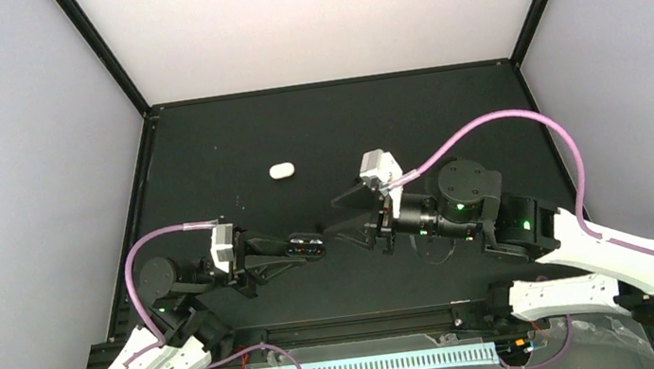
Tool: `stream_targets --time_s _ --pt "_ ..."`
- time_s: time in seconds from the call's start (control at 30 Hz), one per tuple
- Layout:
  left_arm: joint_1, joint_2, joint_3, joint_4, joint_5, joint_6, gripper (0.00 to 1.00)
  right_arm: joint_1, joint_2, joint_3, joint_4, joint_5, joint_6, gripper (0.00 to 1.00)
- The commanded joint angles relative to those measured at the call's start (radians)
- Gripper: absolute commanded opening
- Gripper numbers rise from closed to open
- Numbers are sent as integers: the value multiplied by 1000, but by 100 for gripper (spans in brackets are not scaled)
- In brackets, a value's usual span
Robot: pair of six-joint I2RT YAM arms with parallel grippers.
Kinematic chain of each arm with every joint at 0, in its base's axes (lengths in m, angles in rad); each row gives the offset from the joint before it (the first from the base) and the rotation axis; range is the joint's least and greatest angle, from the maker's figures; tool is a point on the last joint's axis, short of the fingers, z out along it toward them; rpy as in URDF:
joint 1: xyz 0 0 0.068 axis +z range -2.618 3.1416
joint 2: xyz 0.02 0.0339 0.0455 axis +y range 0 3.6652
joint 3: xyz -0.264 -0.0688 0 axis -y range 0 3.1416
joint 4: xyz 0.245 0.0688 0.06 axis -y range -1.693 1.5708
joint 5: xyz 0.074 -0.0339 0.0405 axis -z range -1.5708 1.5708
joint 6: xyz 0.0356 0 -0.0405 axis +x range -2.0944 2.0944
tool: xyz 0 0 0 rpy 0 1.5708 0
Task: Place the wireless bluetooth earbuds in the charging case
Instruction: Open the charging case, then pick up the earbud from the center of the board.
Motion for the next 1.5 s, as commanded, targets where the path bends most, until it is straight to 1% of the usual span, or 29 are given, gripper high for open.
stream_targets --time_s 0.0,0.07,0.13,0.23,0.33,0.43,0.6,0.7,0.87,1.1,1.47 --pt "-7 -28 10 -35 -23 25 1 -47 -50 -87 27 246 54 52" --pt "-7 -44 9 -58 -27 29 2 -145 -57 -155 31 257 124 51" --pt "-6 -67 6 -85 -35 31 2 -250 -62 -255 65 228 211 51" --pt "-7 -109 -1 -132 -49 37 2 -364 -20 -381 122 184 279 49" --pt "-7 -141 -15 -163 -62 43 2 -417 82 -443 175 157 317 48" --pt "-7 -161 -20 -191 -71 52 2 -443 190 -463 246 142 340 46" --pt "-6 -183 -21 -235 -82 73 2 -428 413 -377 307 -45 333 42" --pt "-7 -192 -28 -237 -83 77 2 -386 554 -305 287 -93 306 41" --pt "-7 -201 -36 -239 -81 72 2 -351 723 -215 282 -132 274 40" --pt "-7 -222 -39 -276 -89 89 2 -350 855 -122 262 -162 246 38" --pt "-7 -234 -37 -300 -106 102 2 -350 955 -44 233 -107 234 37"
